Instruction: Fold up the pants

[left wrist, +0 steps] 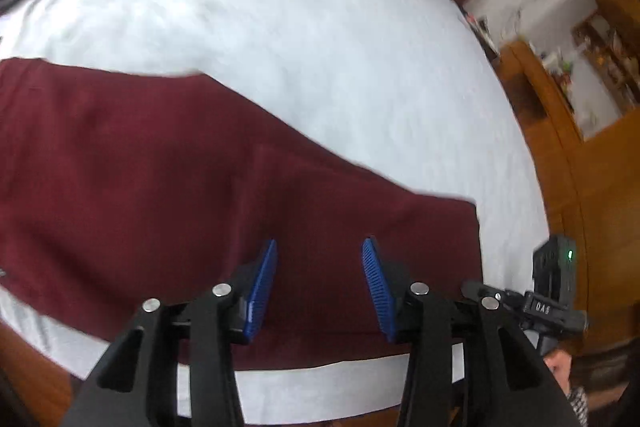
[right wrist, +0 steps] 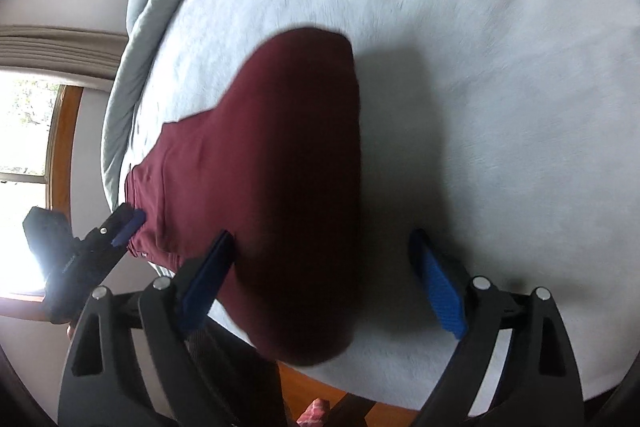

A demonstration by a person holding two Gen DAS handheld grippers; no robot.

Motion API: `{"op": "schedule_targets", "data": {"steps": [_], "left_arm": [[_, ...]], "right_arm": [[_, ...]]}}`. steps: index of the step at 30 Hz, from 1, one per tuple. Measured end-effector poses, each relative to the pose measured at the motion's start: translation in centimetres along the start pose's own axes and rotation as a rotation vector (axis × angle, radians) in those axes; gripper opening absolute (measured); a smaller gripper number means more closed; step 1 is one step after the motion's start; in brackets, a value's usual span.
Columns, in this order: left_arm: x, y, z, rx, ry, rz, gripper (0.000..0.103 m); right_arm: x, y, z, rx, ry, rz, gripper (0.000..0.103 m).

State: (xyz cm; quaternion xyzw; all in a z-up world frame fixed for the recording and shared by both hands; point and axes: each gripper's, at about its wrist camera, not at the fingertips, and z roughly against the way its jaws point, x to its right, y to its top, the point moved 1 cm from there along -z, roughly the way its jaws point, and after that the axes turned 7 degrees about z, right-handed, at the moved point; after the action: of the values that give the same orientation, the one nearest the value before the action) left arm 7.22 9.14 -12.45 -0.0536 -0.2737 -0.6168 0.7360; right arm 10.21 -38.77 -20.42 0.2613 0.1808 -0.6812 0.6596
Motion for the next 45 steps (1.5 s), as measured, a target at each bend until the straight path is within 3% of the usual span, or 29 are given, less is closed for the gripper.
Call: {"op": "schedule_targets", "data": {"steps": [1,2,3,5,8,11,15,16,18,20,23,27,32,35,38,40,42,43,44,45], "left_arm": [[0.2,-0.2,-1.4,-0.031,0.020,-0.008,0.045],[0.3,-0.4,-2.3,-0.050,0.029,-0.010,0.045],[0.3,-0.8,-3.7,-0.073,0.055,-0.014,0.045],[-0.1,-1.5,-3.6,-0.053,0.070,-0.029,0.046],[0.9,-1.8,-2.8,-0.061,0.050,-0.029,0.046],[1.0,-2.6,-2.5,-0.075,0.008,-0.030,0.046],[1.4,-3.8,-3.6,-0.059,0.046,-0.079,0.046],[1.6,-4.1,-3.4,-0.052,0.062,-0.103,0.046],[1.8,-4.3,-3.2,-0.048,0.084,-0.137,0.046],[2.4,-4.5,-2.7,-0.049,0.096,-0.152,0.046],[2.8,-3.9,-2.0,-0.040,0.090,-0.123,0.048],[4.6,-3.6,-0.4,0.026,0.014,-0.116,0.054],[4.3,-3.9,-2.6,-0.046,0.017,-0.084,0.055],[3.2,-4.2,-4.9,-0.085,0.015,-0.064,0.054],[3.2,-3.9,-4.7,-0.108,0.008,-0.067,0.054],[3.1,-3.1,-3.8,-0.111,0.000,-0.039,0.055],[2.1,-2.6,-1.9,-0.065,0.037,-0.033,0.062],[1.4,-2.5,-0.2,-0.028,0.050,-0.042,0.071],[0.4,-2.5,1.3,-0.001,0.063,-0.044,0.079],[-0.4,-2.4,2.3,0.016,0.080,-0.040,0.081]], "right_arm": [[-0.1,0.0,-0.2,0.000,0.002,0.011,0.079],[-0.4,-0.1,-0.4,0.005,0.026,0.029,0.046],[-0.6,-0.2,-0.4,0.002,0.064,0.034,0.035],[-1.2,-0.3,0.1,0.004,0.070,0.060,0.023],[-3.7,-0.4,2.7,0.043,0.066,0.159,0.019],[-4.9,-1.3,5.1,0.089,0.027,0.196,0.018],[-1.2,-2.1,1.5,0.004,-0.094,0.112,0.022],[0.0,-2.1,0.5,-0.003,-0.085,0.070,0.023],[1.9,-1.9,0.2,0.006,0.010,-0.034,0.026],[1.3,-1.8,1.1,0.008,-0.001,0.002,0.036],[-0.2,-1.8,4.0,0.055,-0.111,0.052,0.053],[-3.2,-1.1,7.4,0.145,-0.156,0.147,0.051],[-5.8,0.0,4.7,0.097,-0.209,0.236,0.048],[-4.1,0.2,1.8,0.043,-0.285,0.215,0.043],[-3.6,0.1,0.9,0.040,-0.289,0.187,0.041],[-3.9,0.2,1.8,0.047,-0.268,0.180,0.046],[-4.7,0.0,3.1,0.081,-0.228,0.176,0.059],[-5.2,-0.2,4.0,0.106,-0.218,0.176,0.063],[-5.4,-0.5,4.6,0.120,-0.211,0.181,0.065],[-5.9,-0.8,5.0,0.130,-0.204,0.189,0.065]]}}
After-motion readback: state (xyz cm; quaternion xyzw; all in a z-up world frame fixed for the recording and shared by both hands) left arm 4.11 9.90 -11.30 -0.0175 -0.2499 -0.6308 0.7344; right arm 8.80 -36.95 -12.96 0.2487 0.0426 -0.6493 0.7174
